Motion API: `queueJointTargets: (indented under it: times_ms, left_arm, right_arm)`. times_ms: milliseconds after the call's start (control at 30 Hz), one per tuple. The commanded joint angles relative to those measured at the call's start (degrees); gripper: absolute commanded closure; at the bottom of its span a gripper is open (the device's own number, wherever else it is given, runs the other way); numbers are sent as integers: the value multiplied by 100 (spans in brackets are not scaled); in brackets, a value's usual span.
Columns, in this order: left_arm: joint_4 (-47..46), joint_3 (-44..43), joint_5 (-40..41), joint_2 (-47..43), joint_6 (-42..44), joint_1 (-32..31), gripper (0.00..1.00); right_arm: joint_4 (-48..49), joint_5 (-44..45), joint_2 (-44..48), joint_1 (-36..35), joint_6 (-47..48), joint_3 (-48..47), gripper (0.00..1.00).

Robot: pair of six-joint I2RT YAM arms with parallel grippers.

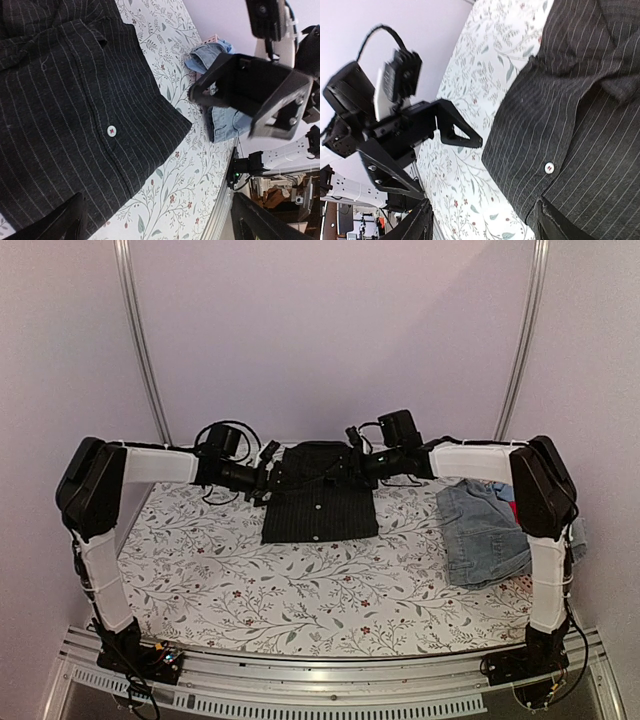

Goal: Fold and stack the mixed laundry pile
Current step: Smooth out the 2/3-rectangle-folded shirt at the center of the board.

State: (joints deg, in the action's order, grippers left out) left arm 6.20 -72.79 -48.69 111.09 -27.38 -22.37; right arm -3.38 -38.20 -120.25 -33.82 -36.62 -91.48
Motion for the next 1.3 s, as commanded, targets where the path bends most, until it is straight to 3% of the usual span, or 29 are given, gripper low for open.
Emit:
queueJointTargets:
  times_ms: [0, 133, 367, 567, 733, 833, 1067, 1267]
  left_arm:
    - [-401, -307, -50, 447, -415, -175, 0]
    - [-906, 130, -192, 681, -873, -249, 2]
    - [-1770, 1687, -226, 792, -1582, -326, 8]
    - [-1631, 2204, -234, 482, -1343, -317, 10]
    - [-950, 1609, -481, -428, -639, -320, 8]
    - [-994, 1081, -550, -420, -697, -321, 8]
    - [-1530, -8, -522, 941, -1163, -288, 8]
    - [-1642, -535, -412, 1863, -1253, -263, 8]
  right_arm:
    - [107, -274, -509, -116, -359, 197, 34]
    - [262, -449, -767, -116, -500, 588, 37]
    - [1143, -804, -582, -124, -899, 2270, 38]
    - [1177, -1055, -388, -123, -677, 2845, 40]
    - [916, -1366, 484, -90, -384, 2321, 40]
    - [935, -1404, 601, -6, -387, 1761, 40]
    - [1114, -1493, -712, 121, -459, 407, 41]
    - [1495, -1549, -1872, 143, -753, -30, 43]
